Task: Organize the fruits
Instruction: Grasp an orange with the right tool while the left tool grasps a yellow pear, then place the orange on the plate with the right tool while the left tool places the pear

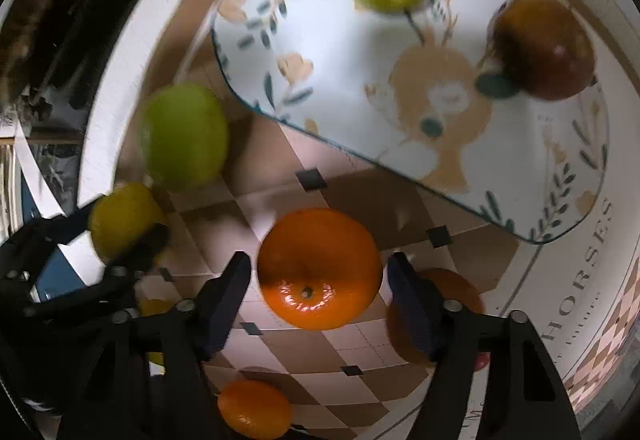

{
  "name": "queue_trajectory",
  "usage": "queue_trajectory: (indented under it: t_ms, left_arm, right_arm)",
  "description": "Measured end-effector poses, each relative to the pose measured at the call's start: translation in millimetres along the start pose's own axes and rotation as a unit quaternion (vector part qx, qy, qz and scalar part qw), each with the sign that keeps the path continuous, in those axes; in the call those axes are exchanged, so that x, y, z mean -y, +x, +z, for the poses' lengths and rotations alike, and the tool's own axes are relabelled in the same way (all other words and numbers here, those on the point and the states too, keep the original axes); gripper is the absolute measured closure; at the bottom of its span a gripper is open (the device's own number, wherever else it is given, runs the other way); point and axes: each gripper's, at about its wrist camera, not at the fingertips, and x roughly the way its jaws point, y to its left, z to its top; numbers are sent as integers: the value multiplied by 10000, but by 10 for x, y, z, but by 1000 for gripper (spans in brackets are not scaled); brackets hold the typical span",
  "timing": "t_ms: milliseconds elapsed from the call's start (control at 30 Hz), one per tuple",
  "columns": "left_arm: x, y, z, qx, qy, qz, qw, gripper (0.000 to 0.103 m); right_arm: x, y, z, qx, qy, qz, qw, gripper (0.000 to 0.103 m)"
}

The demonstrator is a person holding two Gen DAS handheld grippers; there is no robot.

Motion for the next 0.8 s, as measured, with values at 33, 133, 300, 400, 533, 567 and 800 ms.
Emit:
queue_trajectory:
  t_ms: [33,133,300,400,533,567,800]
  left_arm:
    - [-62,5,-3,1,-5,-3,10000,43]
    - [-69,-1,-12,0,-7,-7,10000,43]
    - [-62,-79,59,49,17,-47,10000,43]
    - [23,-206,143,182,89,-161,9997,43]
    - [90,-580,270,459,161,-358,9982,43]
    - [115,-728,311,570,179,-450,9972,43]
    - [408,-1145,859,841,446,-889,9915,43]
  right_arm:
    - [13,40,7,-25,34,111,9999,36]
    - [28,40,-5,52,49,139,9999,37]
    - [5,7,-107,208,50,143,9997,38]
    - [62,-126,-183,392,141,319,9986,38]
    - [265,-445,-317,740,358,618,9947,38]
    - [329,-536,-337,831,430,675,9933,38]
    - [858,-1006,-225,1394,1026,709,9823,38]
